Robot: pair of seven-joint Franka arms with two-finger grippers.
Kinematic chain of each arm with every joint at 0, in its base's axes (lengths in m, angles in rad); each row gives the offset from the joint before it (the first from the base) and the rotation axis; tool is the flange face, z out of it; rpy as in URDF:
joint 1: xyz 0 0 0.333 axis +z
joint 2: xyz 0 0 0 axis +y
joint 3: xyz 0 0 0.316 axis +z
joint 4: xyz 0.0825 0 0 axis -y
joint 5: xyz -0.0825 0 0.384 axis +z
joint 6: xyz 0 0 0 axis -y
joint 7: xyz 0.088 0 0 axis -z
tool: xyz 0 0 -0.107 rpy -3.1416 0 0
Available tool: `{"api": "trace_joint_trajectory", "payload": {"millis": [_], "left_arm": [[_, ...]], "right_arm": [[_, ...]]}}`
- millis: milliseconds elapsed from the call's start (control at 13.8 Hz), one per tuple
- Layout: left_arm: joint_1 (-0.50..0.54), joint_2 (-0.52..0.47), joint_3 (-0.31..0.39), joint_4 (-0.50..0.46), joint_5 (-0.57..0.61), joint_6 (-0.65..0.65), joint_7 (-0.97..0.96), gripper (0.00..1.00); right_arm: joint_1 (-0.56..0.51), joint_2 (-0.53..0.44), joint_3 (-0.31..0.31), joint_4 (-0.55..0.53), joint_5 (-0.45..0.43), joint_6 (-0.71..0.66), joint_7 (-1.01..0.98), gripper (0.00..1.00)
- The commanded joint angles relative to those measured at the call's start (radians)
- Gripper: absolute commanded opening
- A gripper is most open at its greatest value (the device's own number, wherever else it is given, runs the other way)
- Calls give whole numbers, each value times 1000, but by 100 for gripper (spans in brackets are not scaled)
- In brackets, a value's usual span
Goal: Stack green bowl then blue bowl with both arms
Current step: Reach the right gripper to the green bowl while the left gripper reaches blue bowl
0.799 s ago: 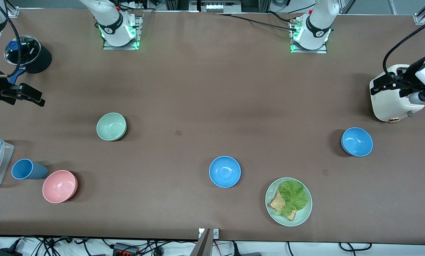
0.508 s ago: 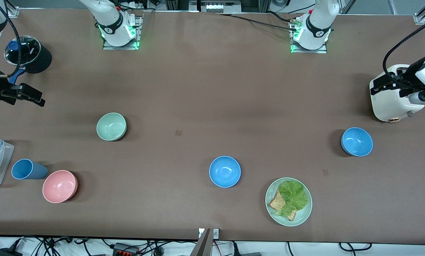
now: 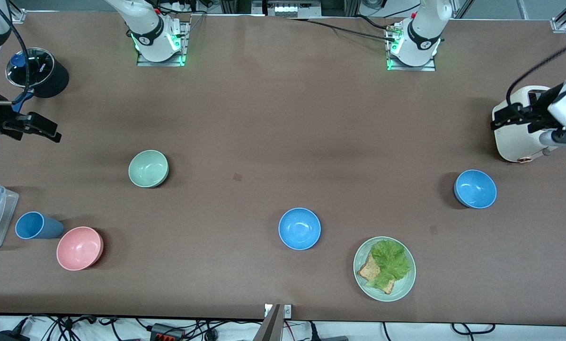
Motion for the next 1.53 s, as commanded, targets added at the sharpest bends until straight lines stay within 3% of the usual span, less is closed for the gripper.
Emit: {"api": "trace_joint_trajectory", "payload": {"millis": [0,291,654,1162,1453], "left_arm": [[29,48,7,-8,-6,56,80,100],[84,103,7,-73,29,223,163,100],[133,191,6,-154,65,442,218,100],[185,349,6,-146,65,641,267,100],[190,401,6,-148,63,682,267,100]], "right_arm": [[3,81,4,-7,-15,52,-3,100],[18,230,6,-10,-15,158,3,100],[43,405,6,-13,-12,172,5,100],[44,513,7,-33,-7,166,3,98],[46,542,9,-33,-1,161,3,56]]}}
